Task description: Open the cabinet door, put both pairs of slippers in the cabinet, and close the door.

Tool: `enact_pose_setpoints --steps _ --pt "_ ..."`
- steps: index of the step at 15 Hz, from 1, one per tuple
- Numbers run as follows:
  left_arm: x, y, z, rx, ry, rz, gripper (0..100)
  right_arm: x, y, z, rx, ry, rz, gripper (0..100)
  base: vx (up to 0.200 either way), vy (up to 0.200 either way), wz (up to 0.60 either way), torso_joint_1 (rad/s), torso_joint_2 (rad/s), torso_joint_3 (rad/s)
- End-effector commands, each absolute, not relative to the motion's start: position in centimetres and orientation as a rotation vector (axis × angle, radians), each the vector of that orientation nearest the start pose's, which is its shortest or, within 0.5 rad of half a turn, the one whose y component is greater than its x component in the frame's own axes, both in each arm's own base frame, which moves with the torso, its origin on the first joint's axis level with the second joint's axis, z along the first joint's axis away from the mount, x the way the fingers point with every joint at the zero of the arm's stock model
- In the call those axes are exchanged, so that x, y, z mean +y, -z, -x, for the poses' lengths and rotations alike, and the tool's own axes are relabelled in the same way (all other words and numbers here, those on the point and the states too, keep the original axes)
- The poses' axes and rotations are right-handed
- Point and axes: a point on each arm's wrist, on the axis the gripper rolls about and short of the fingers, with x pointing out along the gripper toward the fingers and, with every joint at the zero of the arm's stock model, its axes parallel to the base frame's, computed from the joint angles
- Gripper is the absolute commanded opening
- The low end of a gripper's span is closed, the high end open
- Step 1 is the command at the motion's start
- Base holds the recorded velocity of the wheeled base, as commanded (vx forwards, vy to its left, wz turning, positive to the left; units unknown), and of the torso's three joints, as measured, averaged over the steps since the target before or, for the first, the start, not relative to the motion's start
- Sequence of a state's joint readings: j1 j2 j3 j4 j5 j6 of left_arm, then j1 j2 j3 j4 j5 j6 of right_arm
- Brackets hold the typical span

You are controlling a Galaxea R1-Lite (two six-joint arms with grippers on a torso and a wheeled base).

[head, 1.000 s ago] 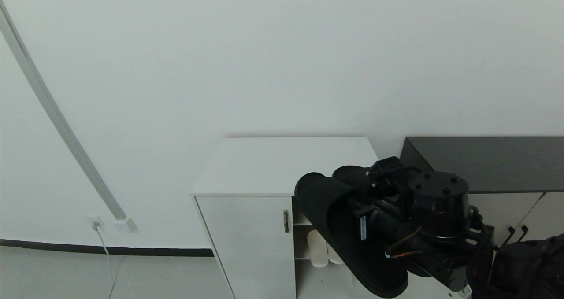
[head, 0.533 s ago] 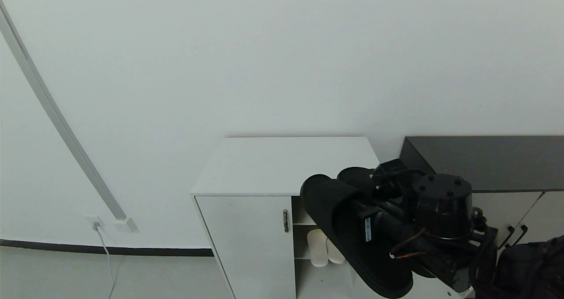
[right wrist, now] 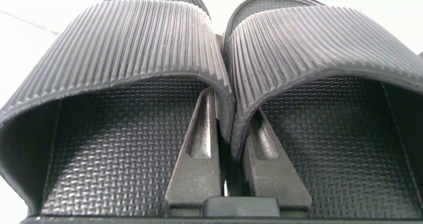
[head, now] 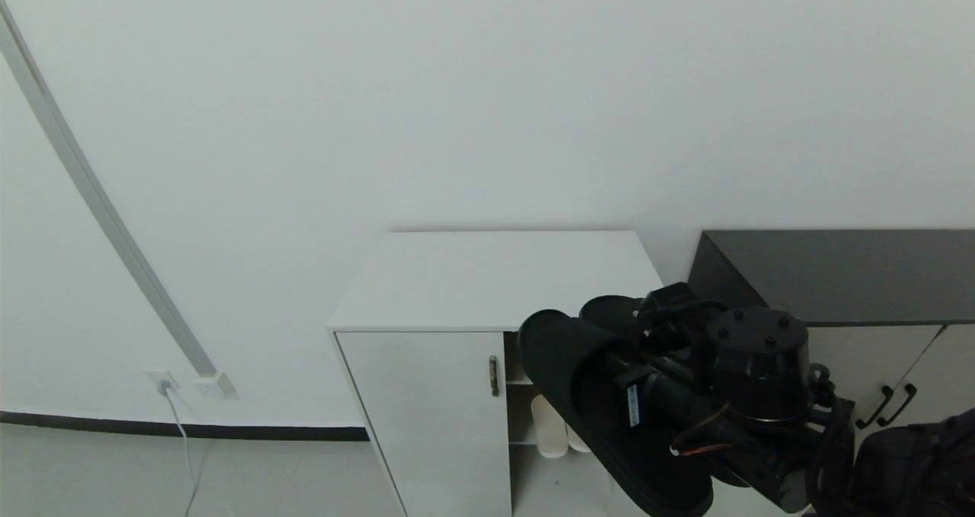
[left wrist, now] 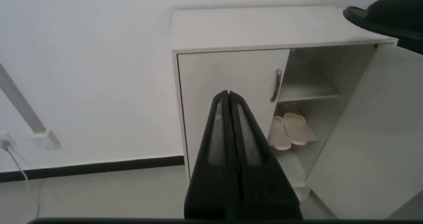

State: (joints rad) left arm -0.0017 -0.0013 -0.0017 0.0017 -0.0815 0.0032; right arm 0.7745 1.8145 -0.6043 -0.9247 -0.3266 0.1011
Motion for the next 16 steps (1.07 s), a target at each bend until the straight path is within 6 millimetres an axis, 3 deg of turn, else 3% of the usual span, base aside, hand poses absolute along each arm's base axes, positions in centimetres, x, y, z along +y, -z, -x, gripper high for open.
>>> enact_pose_setpoints --steps 1,16 --pt "-0.18 -7.57 2.30 0.000 0.083 -0.003 0 20.62 -12.40 -22.10 0.272 -0.431 0.055 0 0.000 0.000 0.00 -0.149 0.33 0.173" --pt "-0.18 -7.57 2.30 0.000 0.083 -0.002 0 20.63 -11.99 -22.11 0.272 -0.431 0.056 0 0.000 0.000 0.00 -0.174 0.40 0.219"
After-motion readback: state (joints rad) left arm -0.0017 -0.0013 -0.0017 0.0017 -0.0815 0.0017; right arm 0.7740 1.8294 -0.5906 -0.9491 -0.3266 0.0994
